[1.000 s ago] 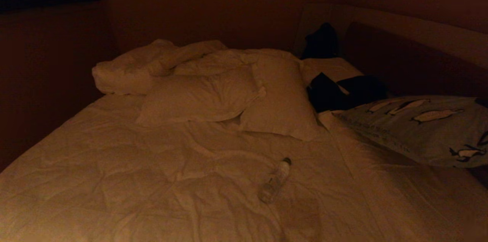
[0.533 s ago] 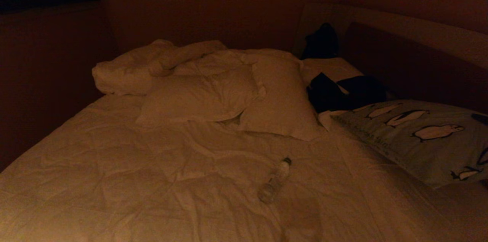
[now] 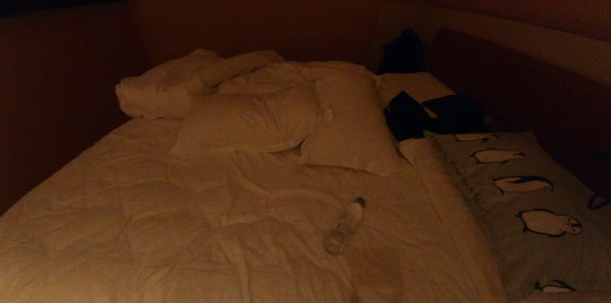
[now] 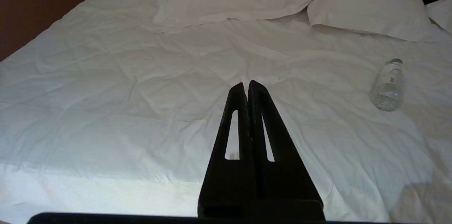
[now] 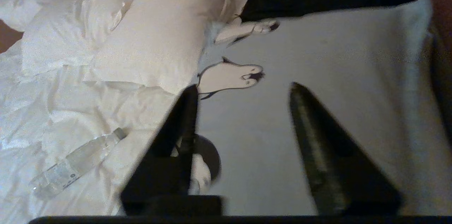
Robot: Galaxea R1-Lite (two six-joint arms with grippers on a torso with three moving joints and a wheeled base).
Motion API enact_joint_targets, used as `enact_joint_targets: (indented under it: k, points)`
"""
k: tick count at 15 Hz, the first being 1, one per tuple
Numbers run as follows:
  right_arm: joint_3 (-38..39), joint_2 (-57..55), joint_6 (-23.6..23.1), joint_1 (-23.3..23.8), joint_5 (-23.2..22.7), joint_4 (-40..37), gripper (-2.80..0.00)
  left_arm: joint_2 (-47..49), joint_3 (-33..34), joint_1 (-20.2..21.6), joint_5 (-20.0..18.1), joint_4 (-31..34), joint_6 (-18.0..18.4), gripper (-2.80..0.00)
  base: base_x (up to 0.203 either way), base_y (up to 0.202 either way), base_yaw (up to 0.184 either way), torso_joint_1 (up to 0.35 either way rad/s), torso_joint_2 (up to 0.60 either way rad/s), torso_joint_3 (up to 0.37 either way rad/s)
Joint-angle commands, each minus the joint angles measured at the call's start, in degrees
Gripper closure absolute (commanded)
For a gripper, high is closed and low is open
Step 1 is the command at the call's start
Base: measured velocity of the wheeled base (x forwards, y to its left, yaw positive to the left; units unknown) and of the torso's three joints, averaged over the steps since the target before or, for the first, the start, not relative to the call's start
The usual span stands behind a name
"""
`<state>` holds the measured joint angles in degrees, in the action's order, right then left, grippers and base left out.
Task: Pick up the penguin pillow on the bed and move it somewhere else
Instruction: Place the pillow at the bedside
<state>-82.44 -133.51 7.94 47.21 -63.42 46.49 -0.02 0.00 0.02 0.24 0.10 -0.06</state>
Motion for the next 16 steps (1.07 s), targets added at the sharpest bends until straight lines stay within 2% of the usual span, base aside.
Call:
enact_joint_targets:
  k: [1, 4, 5, 6, 7, 10, 14, 16]
  points:
    - [0.0, 0.18, 0.07, 0.07, -0.39, 0.35, -2.8, -0.06, 0.0, 0.06, 0.02, -0.01, -0.02, 0.0, 0.0, 0.0, 0.0, 0.0, 0.0, 0.0]
    - [-0.59, 0.86, 0.56, -0.72, 0.11, 0.03, -2.8, -0.06, 0.0, 0.04, 0.02, -0.01, 0.0, 0.0, 0.0, 0.0, 0.0, 0.0, 0.0, 0.0]
    - [-0.77, 1.17, 0.74, -1.52, 1.06, -0.08, -2.8, 0.01, 0.0, 0.05, 0.02, -0.01, -0.02, 0.0, 0.0, 0.0, 0.0, 0.0, 0.0, 0.0]
    - [-0.75, 1.52, 0.76, -2.7, 4.16, -0.31, -2.8, 0.02, 0.0, 0.03, 0.02, -0.01, -0.02, 0.0, 0.0, 0.0, 0.0, 0.0, 0.0, 0.0]
    - [-0.81, 1.59, 0.71, -4.44, 8.83, -0.49, 0.0, -0.02, 0.0, 0.06, 0.02, -0.01, -0.02, 0.0, 0.0, 0.0, 0.0, 0.0, 0.0, 0.0]
    - [-4.45, 0.9, 0.56, -11.74, 27.52, -2.59, 0.0, 0.02, 0.0, 0.05, 0.02, -0.01, -0.01, 0.0, 0.0, 0.0, 0.0, 0.0, 0.0, 0.0]
    - [-11.7, 0.59, 0.08, -20.56, 50.45, -11.28, 0.0, -0.06, 0.0, 0.06, 0.02, -0.01, -0.02, 0.0, 0.0, 0.0, 0.0, 0.0, 0.0, 0.0]
    - [-14.04, 0.37, -1.28, -24.58, 59.66, -14.64, 0.0, 0.02, 0.0, 0.06, 0.02, -0.01, -0.02, 0.0, 0.0, 0.0, 0.0, 0.0, 0.0, 0.0]
